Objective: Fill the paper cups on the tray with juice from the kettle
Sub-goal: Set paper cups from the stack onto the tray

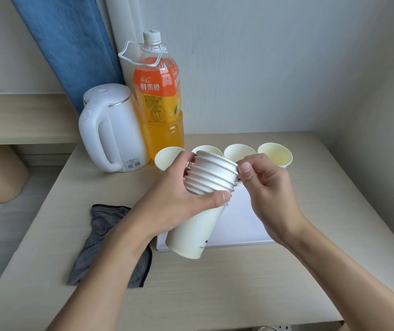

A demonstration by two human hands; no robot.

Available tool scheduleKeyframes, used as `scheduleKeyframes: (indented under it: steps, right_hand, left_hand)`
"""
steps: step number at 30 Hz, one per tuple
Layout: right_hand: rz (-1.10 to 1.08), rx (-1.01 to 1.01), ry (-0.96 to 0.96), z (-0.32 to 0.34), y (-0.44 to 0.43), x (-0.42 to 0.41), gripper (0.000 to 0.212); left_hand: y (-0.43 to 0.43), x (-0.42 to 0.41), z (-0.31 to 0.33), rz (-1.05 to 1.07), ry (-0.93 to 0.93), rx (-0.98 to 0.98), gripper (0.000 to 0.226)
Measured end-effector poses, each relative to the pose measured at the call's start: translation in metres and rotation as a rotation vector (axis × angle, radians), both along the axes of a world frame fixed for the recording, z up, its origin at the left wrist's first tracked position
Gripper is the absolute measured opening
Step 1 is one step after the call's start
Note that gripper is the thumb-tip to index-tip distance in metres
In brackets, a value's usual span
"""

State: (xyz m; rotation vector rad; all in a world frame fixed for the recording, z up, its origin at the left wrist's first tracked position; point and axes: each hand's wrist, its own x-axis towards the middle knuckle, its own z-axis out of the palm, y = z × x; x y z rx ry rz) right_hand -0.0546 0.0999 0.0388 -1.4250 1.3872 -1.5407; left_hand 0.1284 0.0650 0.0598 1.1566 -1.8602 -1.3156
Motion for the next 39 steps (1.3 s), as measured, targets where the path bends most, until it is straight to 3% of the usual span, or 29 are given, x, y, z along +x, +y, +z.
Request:
scheduleKeyframes:
  steps: [6,9,13,16,18,24,26,31,39]
  right_hand:
    - [-0.068,-0.007,-0.009,-0.004,-0.005,-0.003,0.02]
    - [-0.119,-0.034,-0.153,0.002,-0.008,-0.011,0.025]
    - [0.009,0.063,-0.411,0.007,-0.008,-0.009,0.023]
    - [0.136,0.228,-0.483,0.004,-0.006,-0.004,0.06]
    - [0.208,0.259,-0.443,0.006,-0.004,0.0,0.055]
    - [-0.053,0.083,-0.556,0.018,-0.008,-0.014,0.052]
    - [-0.143,0.046,-0.504,0.016,-0.007,-0.021,0.055]
    - [-0.179,0.142,-0.149,-0.006,0.001,-0.022,0.056]
    - [-0.14,0.355,0.05,-0.05,0.002,-0.013,0.065]
  left_hand:
    - [-0.002,-0.001,0.001,-0.027,0.006,0.002,0.07]
    - [-0.003,0.003,-0.002,-0.059,-0.025,0.015,0.072]
    - [-0.002,0.004,-0.003,-0.039,0.001,0.007,0.071]
    - [-0.002,0.004,-0.004,-0.034,0.016,0.007,0.069]
    - [-0.002,0.004,-0.004,-0.047,0.017,0.013,0.072]
    - [-0.004,0.013,-0.006,-0.002,-0.052,0.021,0.076]
    - [-0.004,0.014,-0.005,0.046,-0.046,0.034,0.076]
    - [-0.003,0.008,0.001,0.176,0.059,0.053,0.069]
    - [-0.006,0.005,0.004,0.403,0.12,0.05,0.074]
